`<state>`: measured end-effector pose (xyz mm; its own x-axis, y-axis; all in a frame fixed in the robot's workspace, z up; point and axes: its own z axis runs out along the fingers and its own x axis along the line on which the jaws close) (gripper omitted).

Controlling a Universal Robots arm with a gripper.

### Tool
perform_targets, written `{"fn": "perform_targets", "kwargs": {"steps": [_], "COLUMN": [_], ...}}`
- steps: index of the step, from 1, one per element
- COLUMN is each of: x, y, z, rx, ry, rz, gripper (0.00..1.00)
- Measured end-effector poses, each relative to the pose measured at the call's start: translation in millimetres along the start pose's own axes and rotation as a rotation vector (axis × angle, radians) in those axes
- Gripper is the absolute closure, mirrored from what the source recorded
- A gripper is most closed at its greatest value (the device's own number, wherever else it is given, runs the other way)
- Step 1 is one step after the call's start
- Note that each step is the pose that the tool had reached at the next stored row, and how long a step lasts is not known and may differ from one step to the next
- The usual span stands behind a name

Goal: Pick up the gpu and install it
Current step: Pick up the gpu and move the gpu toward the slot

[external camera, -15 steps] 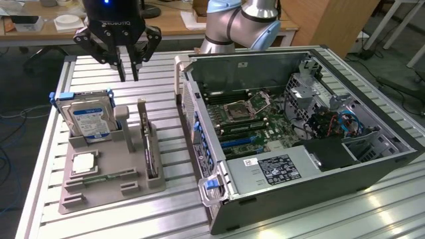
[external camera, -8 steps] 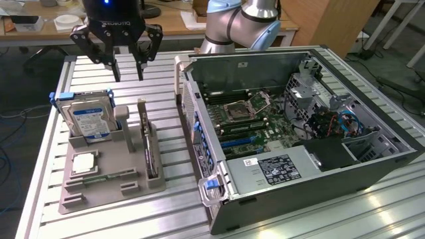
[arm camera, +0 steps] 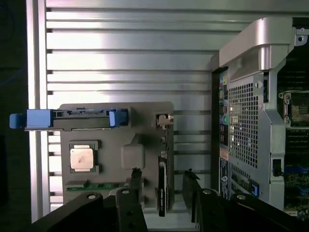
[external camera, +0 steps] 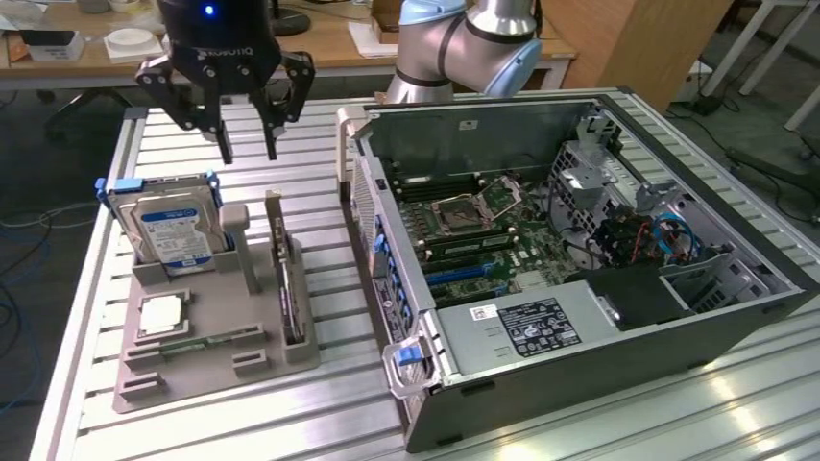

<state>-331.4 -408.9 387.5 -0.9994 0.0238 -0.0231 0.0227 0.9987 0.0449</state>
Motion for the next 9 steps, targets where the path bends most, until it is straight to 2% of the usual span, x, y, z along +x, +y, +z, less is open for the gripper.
{"fn": "perform_targets", "kwargs": {"steps": [4, 6, 9], "x": [-0.3, -0.6, -1.2], "y": [-17.6, -23.4, -26.6], "z": [6.5, 10.0, 15.3], "rx": [0.0, -0.0001, -0.0001], "ry": [-0.0002, -0.0001, -0.0001], "rz": [0.0, 0.0, 0.0], "gripper": [0.53, 0.53, 0.53]}}
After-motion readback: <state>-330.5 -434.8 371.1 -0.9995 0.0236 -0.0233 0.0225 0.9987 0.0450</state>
